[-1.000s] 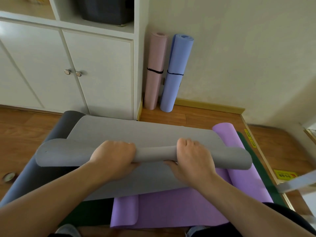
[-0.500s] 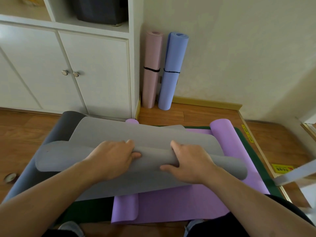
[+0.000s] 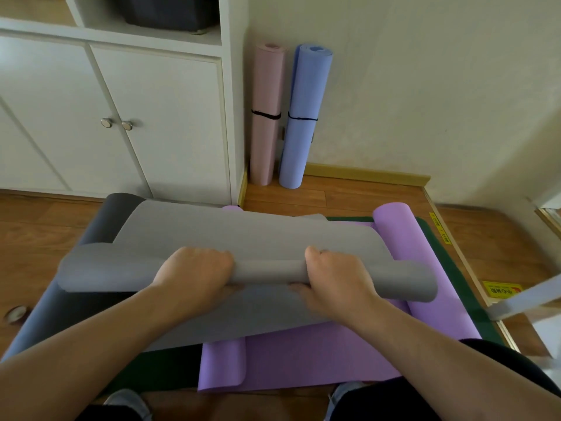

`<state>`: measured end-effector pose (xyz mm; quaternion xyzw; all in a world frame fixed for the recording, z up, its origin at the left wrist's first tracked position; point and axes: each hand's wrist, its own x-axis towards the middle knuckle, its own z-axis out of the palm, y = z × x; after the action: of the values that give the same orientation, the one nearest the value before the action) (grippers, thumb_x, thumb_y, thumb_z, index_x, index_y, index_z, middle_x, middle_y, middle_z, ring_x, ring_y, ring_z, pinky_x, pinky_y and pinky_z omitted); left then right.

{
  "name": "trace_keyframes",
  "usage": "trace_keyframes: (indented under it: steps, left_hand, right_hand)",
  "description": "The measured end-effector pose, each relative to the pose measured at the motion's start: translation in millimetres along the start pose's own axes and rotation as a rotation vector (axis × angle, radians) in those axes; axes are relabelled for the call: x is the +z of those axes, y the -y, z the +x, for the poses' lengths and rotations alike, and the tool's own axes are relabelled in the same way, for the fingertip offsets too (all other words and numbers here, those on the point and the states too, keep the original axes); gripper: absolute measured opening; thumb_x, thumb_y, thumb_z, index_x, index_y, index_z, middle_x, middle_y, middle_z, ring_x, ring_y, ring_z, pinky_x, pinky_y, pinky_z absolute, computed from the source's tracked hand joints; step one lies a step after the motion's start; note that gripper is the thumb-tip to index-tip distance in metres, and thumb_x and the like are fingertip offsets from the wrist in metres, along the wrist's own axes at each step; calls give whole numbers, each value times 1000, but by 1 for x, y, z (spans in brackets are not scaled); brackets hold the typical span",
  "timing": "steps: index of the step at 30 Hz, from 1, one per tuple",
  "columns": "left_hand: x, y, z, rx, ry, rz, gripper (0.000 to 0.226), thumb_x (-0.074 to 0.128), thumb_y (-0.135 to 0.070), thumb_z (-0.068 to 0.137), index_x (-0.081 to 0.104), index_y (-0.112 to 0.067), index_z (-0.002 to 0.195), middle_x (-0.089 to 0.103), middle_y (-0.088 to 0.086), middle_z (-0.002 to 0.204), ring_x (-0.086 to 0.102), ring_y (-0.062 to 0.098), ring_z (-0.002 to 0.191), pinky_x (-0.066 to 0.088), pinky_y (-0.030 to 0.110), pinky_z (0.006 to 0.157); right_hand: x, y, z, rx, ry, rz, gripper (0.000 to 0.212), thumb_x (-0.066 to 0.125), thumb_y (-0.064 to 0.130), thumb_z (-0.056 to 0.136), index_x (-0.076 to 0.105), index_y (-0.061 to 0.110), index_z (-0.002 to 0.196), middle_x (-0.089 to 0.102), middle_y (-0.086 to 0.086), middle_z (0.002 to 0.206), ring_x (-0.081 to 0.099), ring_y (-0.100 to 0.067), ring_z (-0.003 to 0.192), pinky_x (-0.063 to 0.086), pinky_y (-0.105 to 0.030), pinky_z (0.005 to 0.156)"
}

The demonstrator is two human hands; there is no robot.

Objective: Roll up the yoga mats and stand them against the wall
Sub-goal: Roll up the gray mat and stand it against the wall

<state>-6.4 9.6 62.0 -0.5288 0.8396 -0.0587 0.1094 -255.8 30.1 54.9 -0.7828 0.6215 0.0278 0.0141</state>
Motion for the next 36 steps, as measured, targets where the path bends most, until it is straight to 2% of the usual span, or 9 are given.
trace_keyframes:
  steps: [2,5,10,17,21,23,27,32,36]
  left_hand:
    - [-4,3,2,19,12,12,42,39,-64,105,57,-28,114,70,-2,121,69,23,110,49,34,83]
    - [-5,11,2,58,62,-122,37,42,-65,103,48,-30,108,69,0,120,67,24,110,43,35,80]
    - [-5,26,-3,155,190,-386,40,52,-65,99,32,-31,104,50,-14,82,52,5,72,39,26,70]
    - [-7,29,-16,268,124,-580,30,52,-64,100,35,-40,106,55,-18,93,55,0,84,40,16,72]
    - [-5,29,-17,248,48,-501,35,39,-71,97,48,-40,110,55,-19,102,54,1,91,48,27,85]
    - [-7,21,-17,199,1,-395,34,37,-67,99,50,-38,111,55,-17,105,55,4,93,48,29,84]
    - [-3,0,-17,106,-124,-217,33,42,-60,105,55,-31,113,60,-9,108,62,15,99,49,32,81]
    - [12,-2,-12,40,-198,-245,33,64,-52,97,69,-20,104,52,1,100,58,23,93,48,35,66]
    - [5,4,-7,14,-172,-256,30,64,-51,98,67,-22,106,54,-2,100,62,23,97,47,35,67]
  right_hand:
    - [-2,-2,2,-39,27,35,48,53,68,99,33,24,96,44,8,74,51,-24,64,28,-35,50]
    - [-4,-6,2,-111,69,125,49,55,66,100,26,27,100,42,11,68,43,-17,56,23,-28,48]
    - [-11,-14,-6,-227,146,353,43,63,60,99,33,30,106,57,11,88,54,-14,73,34,-31,58]
    - [-9,-29,-11,-308,53,412,32,63,55,100,39,37,89,49,15,88,49,-9,82,33,-28,68]
    - [-7,-26,-11,-295,17,355,36,60,57,101,36,38,81,48,15,84,45,-9,76,26,-21,59]
    - [-8,-23,-11,-265,-5,294,34,58,60,101,38,37,84,50,15,84,45,-8,76,25,-21,58]
    - [-7,-19,-6,-162,-15,190,36,58,62,99,45,31,88,50,11,89,54,-18,90,31,-34,68]
    - [-1,-13,1,-107,43,198,36,69,57,95,67,23,104,47,6,102,49,-16,99,41,-35,74]
    - [-9,-12,4,-90,13,228,42,75,52,92,63,26,123,59,6,111,59,-21,103,48,-37,80]
